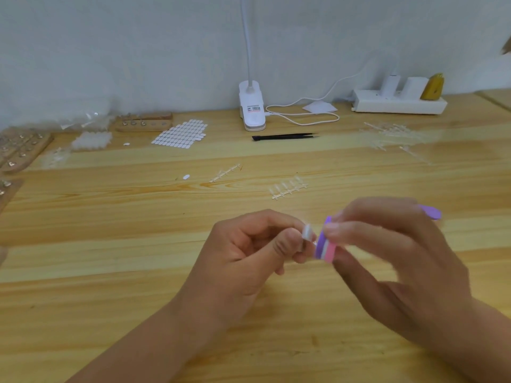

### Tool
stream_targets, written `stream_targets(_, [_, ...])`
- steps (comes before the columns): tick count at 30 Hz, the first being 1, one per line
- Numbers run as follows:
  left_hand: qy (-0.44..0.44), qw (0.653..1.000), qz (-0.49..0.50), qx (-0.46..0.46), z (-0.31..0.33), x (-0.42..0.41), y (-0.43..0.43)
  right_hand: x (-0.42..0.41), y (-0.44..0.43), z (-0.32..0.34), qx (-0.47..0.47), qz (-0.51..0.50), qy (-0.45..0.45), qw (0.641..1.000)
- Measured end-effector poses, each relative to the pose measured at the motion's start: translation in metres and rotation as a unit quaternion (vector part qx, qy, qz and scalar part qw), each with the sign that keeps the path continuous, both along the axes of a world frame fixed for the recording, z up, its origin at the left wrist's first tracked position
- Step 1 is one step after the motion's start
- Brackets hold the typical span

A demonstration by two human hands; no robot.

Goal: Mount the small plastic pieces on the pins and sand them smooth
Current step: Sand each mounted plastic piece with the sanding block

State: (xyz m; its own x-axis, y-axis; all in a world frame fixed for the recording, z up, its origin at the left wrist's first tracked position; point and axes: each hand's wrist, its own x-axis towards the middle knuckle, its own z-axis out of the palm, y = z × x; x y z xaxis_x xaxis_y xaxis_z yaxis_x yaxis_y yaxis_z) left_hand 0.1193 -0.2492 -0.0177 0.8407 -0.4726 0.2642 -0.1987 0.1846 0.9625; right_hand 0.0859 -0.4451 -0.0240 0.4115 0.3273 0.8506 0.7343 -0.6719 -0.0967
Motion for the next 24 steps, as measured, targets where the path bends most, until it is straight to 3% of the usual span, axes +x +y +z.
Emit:
stream_targets(11, [-0.110, 0.984, 0.111, 0.088, 0.002, -0.006, 0.001, -0.001, 0.006, -0.004, -0.018, 0.002, -0.010, 1.000])
stream_targets(24, [-0.053, 0.992, 0.106, 0.041, -0.002, -0.004, 0.002, 0.010, -0.006, -0.005, 0.015, -0.026, 0.002, 1.000])
